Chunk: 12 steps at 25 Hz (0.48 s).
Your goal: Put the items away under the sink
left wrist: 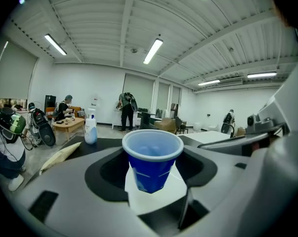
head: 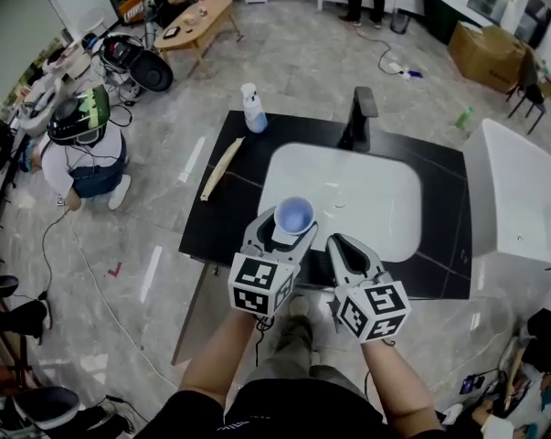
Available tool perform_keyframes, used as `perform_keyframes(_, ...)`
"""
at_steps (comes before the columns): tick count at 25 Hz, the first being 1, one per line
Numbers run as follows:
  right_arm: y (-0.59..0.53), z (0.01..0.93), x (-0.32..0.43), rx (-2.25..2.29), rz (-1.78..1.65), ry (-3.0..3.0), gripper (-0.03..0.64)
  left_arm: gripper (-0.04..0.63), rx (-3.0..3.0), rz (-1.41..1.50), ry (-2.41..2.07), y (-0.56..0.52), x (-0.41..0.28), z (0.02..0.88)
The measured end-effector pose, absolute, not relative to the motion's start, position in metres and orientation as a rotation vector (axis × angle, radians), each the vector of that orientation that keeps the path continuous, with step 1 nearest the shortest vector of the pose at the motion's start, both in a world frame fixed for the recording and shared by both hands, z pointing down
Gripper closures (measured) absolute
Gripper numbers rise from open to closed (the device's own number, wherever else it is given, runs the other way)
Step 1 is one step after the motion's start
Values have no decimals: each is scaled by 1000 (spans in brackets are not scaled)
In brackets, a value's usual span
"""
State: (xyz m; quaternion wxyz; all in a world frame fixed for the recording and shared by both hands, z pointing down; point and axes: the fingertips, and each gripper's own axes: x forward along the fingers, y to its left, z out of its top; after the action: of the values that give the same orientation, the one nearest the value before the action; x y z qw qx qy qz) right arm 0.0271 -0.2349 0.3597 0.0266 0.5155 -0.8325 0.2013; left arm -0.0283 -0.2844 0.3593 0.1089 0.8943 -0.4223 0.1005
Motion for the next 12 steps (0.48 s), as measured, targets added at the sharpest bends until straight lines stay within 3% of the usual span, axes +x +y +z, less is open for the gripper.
perform_keyframes(12,-127,372,13,1581,619,-2558,577,301,2631,341,-1210,-166,-41,377)
